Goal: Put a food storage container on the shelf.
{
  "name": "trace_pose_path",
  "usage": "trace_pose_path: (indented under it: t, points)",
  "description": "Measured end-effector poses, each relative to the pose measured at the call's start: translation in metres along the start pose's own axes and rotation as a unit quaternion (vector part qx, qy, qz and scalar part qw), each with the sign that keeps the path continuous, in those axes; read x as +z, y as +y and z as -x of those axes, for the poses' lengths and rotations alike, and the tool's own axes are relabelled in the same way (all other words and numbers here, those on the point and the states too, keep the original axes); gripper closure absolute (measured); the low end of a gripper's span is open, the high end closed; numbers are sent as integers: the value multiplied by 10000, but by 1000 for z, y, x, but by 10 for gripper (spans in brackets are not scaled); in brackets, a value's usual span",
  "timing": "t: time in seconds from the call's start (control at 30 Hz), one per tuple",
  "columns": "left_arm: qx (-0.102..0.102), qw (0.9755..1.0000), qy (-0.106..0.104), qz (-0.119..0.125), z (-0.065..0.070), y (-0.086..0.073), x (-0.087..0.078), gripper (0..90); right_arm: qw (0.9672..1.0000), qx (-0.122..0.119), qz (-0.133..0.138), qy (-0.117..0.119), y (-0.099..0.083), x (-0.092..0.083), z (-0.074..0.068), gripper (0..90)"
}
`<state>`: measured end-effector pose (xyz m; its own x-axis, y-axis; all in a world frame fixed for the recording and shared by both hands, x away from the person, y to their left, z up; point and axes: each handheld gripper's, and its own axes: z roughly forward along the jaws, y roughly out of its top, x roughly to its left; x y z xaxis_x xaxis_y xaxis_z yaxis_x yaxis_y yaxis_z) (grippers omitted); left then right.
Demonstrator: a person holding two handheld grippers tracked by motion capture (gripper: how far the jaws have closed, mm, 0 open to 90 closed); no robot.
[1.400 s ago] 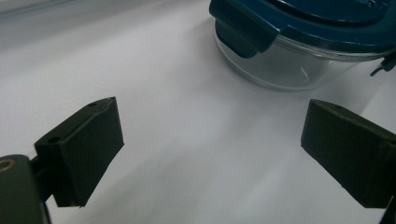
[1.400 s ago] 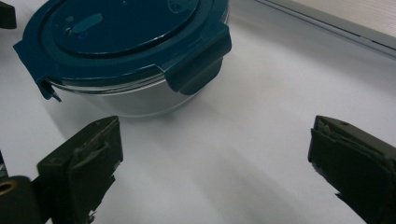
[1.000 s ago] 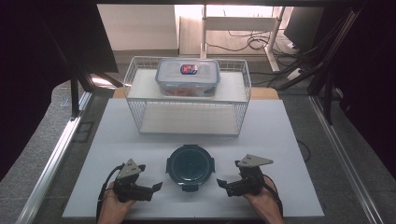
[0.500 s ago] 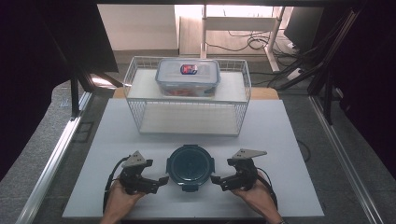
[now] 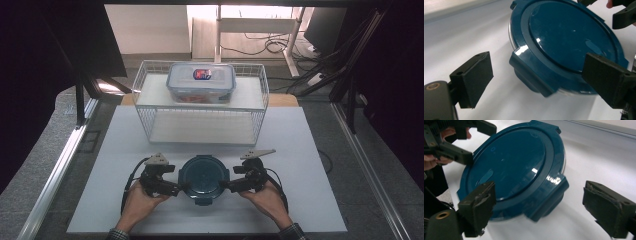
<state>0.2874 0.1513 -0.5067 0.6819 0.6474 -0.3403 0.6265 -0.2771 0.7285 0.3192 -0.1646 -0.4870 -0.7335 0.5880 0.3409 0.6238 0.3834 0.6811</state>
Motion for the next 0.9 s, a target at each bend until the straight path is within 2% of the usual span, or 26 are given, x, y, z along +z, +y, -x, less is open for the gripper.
trace_pose_path:
  t: [0.07, 0.13, 0.23, 0.3, 0.4, 0.5, 0.6, 0.63, 0.73, 0.77, 0.83, 0.9]
  points:
    - [-173, 9997, -192, 2, -5, 0, 3, 88, 9999, 111, -89, 57, 1, 5, 3, 157]
    - [-246, 9989, -392, -84, -8, -1, 4, 87, 9987, 374, -127, 309, 1, 9, 8, 197]
    - [-297, 9968, -665, -338, -8, -3, 8, 94, 9951, 703, -218, 657, 0, 10, 14, 254]
    - [-418, 9945, -885, -369, -7, -4, 11, 135, 9921, 881, -267, 849, -1, 11, 17, 285]
    - [-536, 9936, -925, -378, -9, -4, 9, 141, 9889, 1120, -285, 928, -2, 10, 21, 327]
    - [-906, 9884, -1182, -294, -19, -9, 3, 249, 9833, 1427, -263, 1102, -4, 9, 28, 381]
    - [-1151, 9846, -1278, -311, -23, -12, 0, 321, 9768, 1680, -313, 1287, -5, 8, 35, 421]
    - [-1221, 9835, -1305, -288, -23, -14, -1, 330, 9765, 1696, -400, 1264, -5, 7, 35, 451]
    - [-1403, 9800, -1377, -307, -26, -16, -2, 366, 9744, 1792, -455, 1280, -7, 5, 36, 451]
    - [-1453, 9792, -1386, -296, -26, -16, -3, 374, 9746, 1790, -483, 1260, -7, 6, 35, 449]
    - [-1609, 9761, -1437, -274, -28, -18, -3, 396, 9739, 1831, -519, 1233, -6, 5, 34, 453]
    - [-1656, 9749, -1460, -278, -28, -18, -4, 412, 9737, 1867, -510, 1206, -6, 5, 33, 461]
